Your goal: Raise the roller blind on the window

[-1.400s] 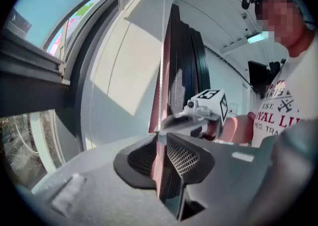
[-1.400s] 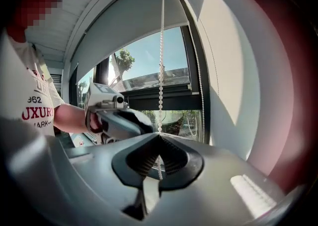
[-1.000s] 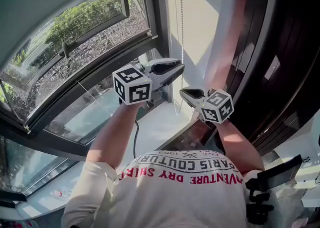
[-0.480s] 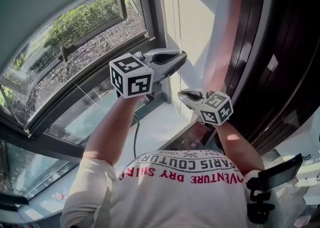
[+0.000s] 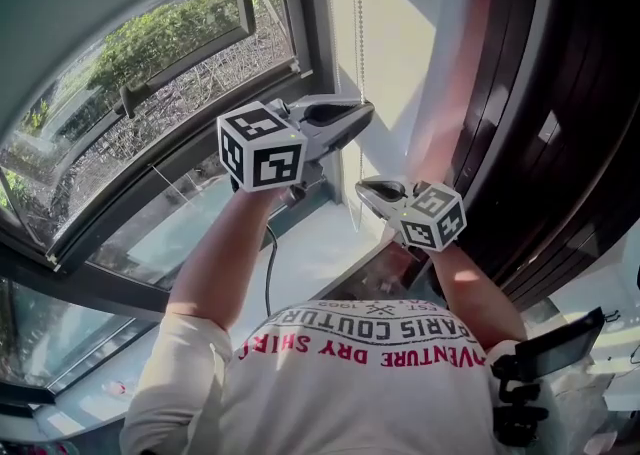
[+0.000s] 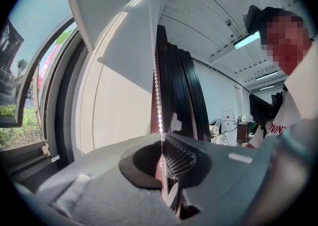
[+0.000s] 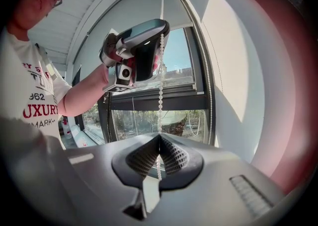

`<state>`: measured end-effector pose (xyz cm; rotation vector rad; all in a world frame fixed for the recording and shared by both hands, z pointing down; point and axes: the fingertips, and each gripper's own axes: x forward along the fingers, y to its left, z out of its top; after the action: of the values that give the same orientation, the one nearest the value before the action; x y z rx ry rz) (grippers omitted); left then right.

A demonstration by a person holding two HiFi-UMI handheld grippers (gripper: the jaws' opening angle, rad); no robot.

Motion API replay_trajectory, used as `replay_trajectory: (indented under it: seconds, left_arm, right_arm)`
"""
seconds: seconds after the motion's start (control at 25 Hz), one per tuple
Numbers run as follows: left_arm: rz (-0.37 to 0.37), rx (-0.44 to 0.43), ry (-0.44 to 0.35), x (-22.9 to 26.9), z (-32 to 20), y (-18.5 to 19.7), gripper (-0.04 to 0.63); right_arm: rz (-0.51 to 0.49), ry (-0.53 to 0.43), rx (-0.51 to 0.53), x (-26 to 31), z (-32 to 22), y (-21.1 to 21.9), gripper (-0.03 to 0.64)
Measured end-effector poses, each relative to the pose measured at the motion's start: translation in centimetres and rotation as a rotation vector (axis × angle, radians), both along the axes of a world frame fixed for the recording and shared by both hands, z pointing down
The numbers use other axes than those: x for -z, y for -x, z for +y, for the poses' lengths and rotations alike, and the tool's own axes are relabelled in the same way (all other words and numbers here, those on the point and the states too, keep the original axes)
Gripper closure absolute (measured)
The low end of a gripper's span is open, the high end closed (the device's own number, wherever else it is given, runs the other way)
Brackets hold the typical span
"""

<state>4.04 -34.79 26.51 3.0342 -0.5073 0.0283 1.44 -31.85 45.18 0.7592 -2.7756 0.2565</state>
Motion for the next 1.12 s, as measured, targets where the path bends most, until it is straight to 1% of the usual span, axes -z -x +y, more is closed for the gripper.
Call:
replay_trajectory:
  seconds: [0.16,0.32,0.48,0.6,0.8,0.92,1.04,1.12]
  left_arm:
    - [0.005,0.015,-0.005,-0.3,-0.2,0.1,0.586]
    - [-0.044,0.032,-0.022,-1.5,-0.1,-0.2,0.586]
    - [-0.055,0.043,0.01,-3.9,-0.5,0.0,0.586]
    - [-0.078,0.061,0.029,-5.9,-0.7,0.0,0.586]
    - [-0.101,0.054,0.07,-8.5,-0.1,-0.2,0.586]
    - [-0.115,0.068,0.073,-9.7,-0.1,-0.1,0.586]
    - [-0.112,0.076,0.08,-10.4,0.2,0.1,0.586]
    - [-0.13,0.081,0.07,-10.9,0.4,0.4,0.586]
  right_arm:
    - [-0.006,0.004,0.0,-0.3,-0.1,0.0,0.609]
    - [0.005,0.028,-0.003,-1.5,0.1,0.1,0.61]
    - [0.015,0.075,-0.01,-3.6,0.3,0.1,0.609]
    - [0.037,0.109,-0.008,-5.5,0.6,0.2,0.609]
    - [0.068,0.158,-0.013,-8.4,1.2,0.1,0.609]
    - [0.079,0.177,-0.016,-9.5,1.3,-0.1,0.609]
    - [0.084,0.19,-0.016,-10.1,1.8,-0.1,0.61]
    - [0.091,0.2,-0.013,-10.5,2.1,0.2,0.61]
